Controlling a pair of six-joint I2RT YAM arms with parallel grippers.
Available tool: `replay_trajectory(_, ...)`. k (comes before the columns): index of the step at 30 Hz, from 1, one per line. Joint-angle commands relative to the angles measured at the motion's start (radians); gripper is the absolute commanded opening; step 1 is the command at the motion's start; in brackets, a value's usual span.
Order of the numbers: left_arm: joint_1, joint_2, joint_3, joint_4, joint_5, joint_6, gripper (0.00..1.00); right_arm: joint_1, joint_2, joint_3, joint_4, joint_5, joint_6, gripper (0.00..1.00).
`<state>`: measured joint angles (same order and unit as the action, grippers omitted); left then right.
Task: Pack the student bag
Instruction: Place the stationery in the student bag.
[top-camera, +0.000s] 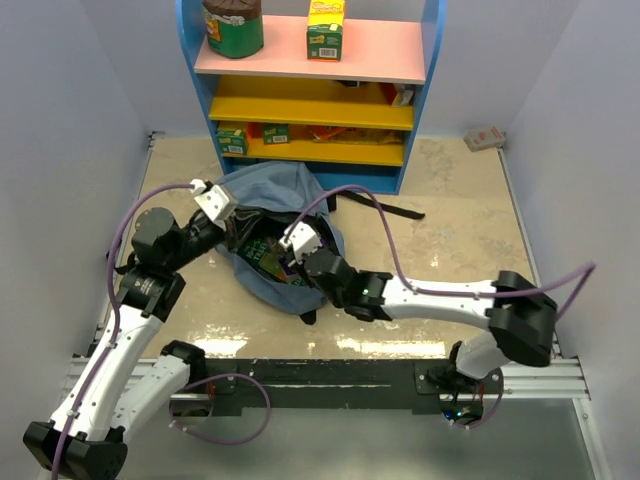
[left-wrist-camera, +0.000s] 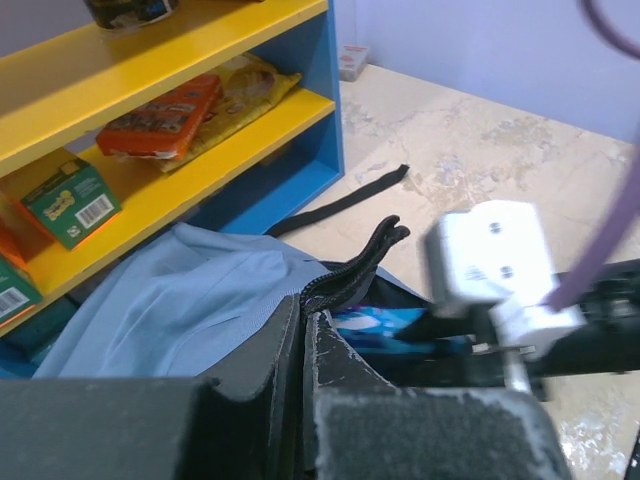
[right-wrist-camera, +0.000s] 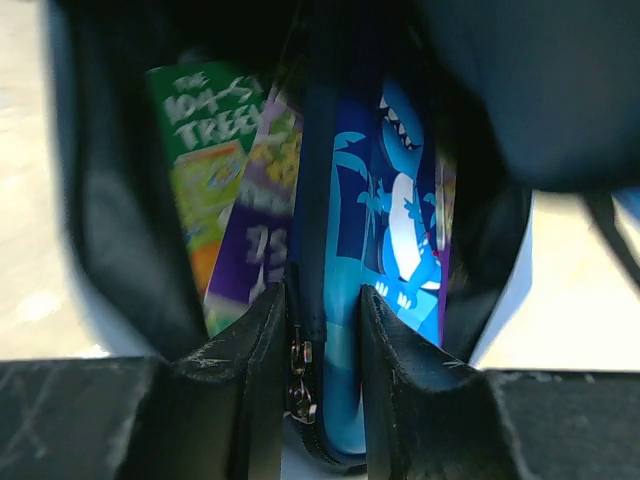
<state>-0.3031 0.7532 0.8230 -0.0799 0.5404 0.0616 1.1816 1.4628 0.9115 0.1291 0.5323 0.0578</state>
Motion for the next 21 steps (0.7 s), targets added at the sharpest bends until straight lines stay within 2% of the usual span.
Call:
replay_trajectory(1,0.001,-0.023,0.079,0.082,0.157,-0.043,0.03,-0.045,0.137,0.16,0.254,0.021,-0.156,0.06)
replay_trajectory(2,0.001,-0.023,0.077,0.048,0.183,-0.043,0.03,-0.054,0.163,0.193,0.248,0.023,-0.129,0.32)
replay_trajectory(5,-0.001,-0.025,0.077,-0.026,0.262,-0.008,0.06,-0.054,0.165,0.228,0.262,0.031,-0.014,0.55)
replay_trajectory(10,-0.001,-0.032,0.05,-0.087,0.303,0.064,0.21,-0.045,-0.12,-0.021,0.386,-0.061,0.135,0.74)
replay_trajectory(11,0.001,-0.032,0.044,-0.087,0.303,0.066,0.27,-0.03,-0.157,-0.054,0.383,-0.063,0.166,0.78)
replay_trajectory(13,-0.002,-0.035,0.03,-0.087,0.311,0.073,0.32,-0.013,-0.232,-0.127,0.327,-0.043,0.198,0.8)
replay_trajectory(14,-0.001,-0.04,0.027,-0.086,0.313,0.075,0.41,0.001,-0.296,-0.149,0.304,-0.029,0.223,0.81)
replay_trajectory(17,-0.001,-0.046,0.03,-0.093,0.311,0.078,0.57,0.018,-0.45,-0.212,0.239,0.021,0.266,0.79)
replay_trajectory(21,-0.001,-0.051,0.08,-0.173,0.251,0.118,0.66,0.023,-0.574,-0.211,0.19,0.018,0.255,0.72)
